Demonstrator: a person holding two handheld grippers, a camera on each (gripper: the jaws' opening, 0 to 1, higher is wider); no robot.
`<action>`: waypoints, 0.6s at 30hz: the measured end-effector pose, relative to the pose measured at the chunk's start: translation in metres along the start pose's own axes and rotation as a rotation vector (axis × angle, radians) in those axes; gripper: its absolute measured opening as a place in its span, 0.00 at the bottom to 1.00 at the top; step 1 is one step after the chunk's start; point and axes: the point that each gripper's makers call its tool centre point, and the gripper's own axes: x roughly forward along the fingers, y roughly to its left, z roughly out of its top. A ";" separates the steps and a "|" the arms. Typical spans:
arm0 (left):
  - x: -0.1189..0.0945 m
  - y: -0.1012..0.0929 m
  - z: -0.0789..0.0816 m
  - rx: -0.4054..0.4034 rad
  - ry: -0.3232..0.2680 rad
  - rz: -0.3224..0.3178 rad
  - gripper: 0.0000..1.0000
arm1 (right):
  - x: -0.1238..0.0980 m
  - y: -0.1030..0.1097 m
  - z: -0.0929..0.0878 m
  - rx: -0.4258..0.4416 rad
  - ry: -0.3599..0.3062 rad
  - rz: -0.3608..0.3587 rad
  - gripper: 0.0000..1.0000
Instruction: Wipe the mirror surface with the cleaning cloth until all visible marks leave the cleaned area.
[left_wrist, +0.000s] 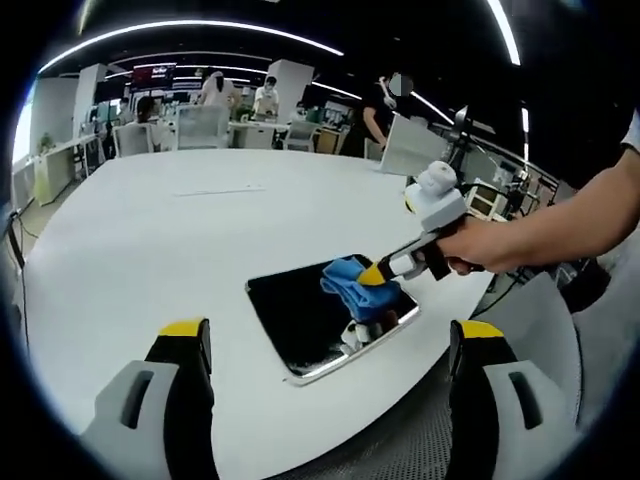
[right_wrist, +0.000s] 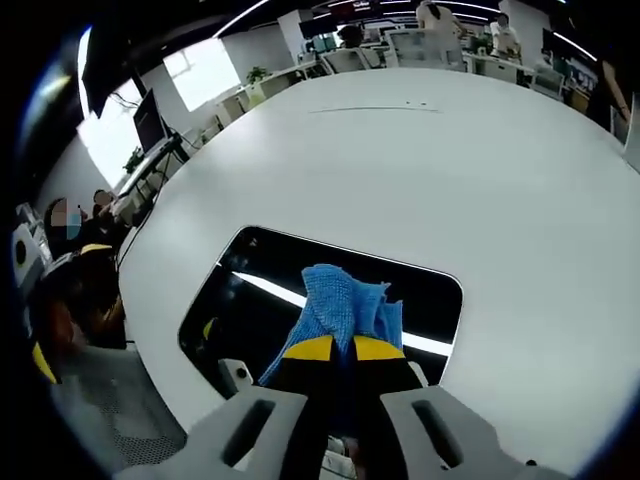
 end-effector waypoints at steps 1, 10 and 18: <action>0.000 0.000 0.000 -0.002 -0.004 -0.003 0.98 | -0.001 -0.002 -0.001 0.000 0.000 -0.001 0.00; 0.000 0.002 -0.009 0.008 -0.029 0.018 0.95 | -0.010 -0.024 -0.006 0.015 0.002 -0.027 0.00; 0.002 0.000 -0.025 -0.004 0.001 0.006 0.98 | -0.013 -0.031 -0.008 0.018 0.007 -0.036 0.00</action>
